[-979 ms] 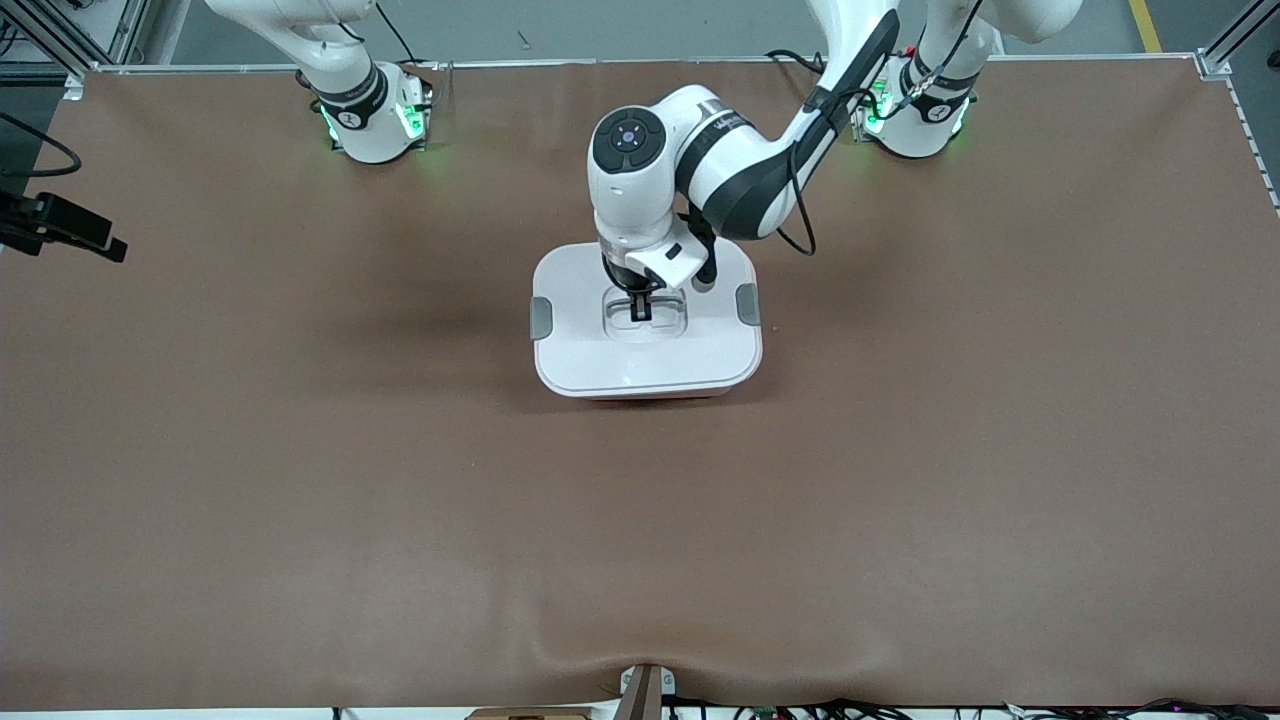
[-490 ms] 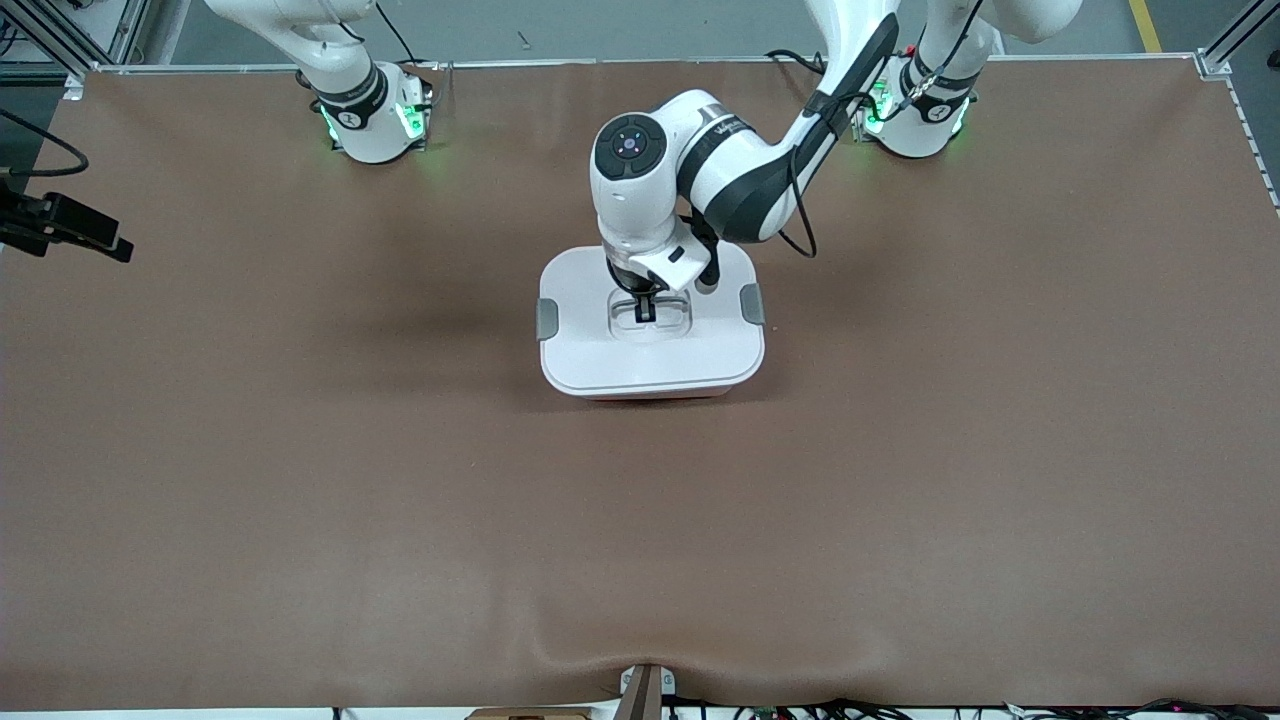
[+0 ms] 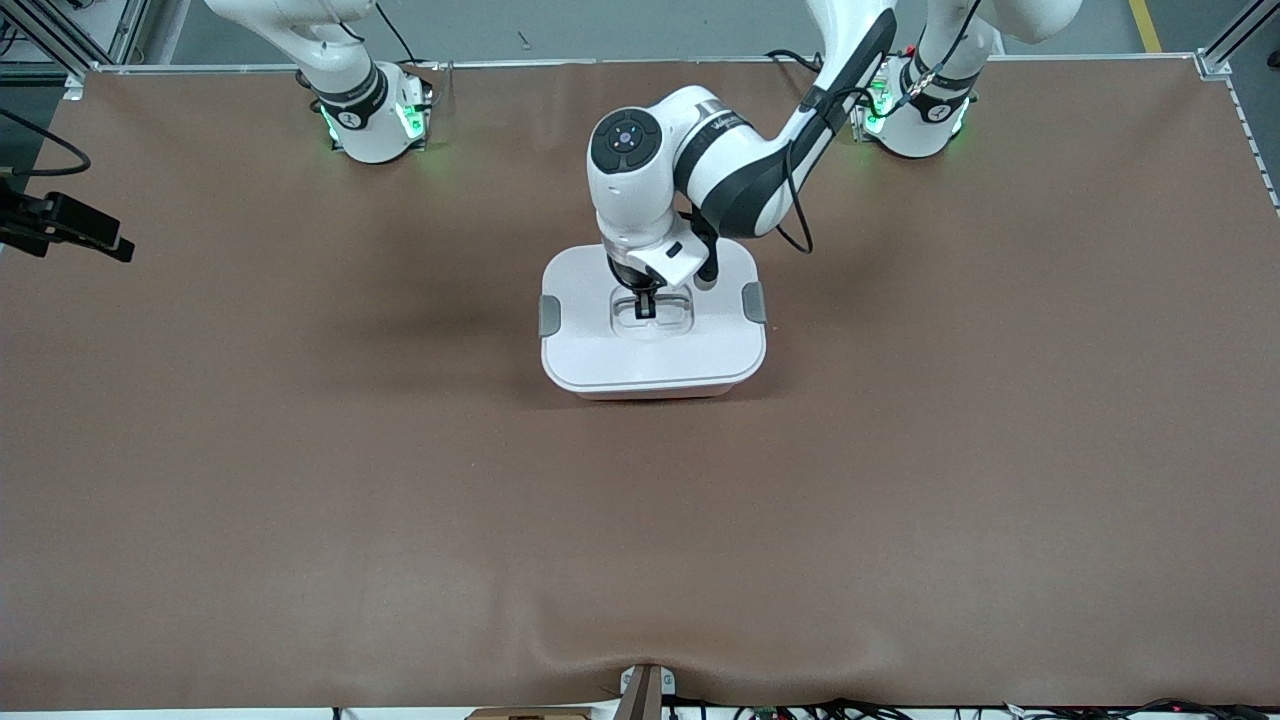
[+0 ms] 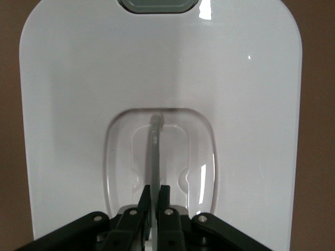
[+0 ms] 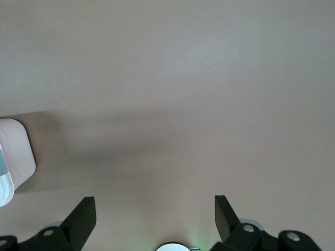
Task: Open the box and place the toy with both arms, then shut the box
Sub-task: 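Lower the lid onto the box and press it down with the left gripper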
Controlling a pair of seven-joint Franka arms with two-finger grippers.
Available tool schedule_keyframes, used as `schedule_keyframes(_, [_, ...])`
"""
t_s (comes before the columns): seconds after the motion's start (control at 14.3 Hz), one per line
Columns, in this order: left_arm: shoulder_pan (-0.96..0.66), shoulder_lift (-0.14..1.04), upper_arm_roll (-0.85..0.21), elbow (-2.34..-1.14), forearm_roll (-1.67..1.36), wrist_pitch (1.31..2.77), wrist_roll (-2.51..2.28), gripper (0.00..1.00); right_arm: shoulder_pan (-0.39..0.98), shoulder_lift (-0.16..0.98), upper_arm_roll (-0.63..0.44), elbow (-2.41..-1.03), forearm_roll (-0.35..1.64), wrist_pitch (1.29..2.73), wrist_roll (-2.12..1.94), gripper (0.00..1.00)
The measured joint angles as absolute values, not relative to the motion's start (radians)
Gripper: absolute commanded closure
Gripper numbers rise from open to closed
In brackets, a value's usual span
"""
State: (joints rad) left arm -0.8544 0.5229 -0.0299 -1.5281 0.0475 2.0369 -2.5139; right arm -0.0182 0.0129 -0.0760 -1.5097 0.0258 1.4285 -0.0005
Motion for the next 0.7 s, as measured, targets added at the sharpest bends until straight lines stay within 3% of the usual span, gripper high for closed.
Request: schedule_keyframes(0.7, [-0.854,0.523,-0.03,-1.531,0.057,2.068,-2.579,1.0,-0.018,0.013,-0.076,-1.503,0.023,1.428,0.0,0.0])
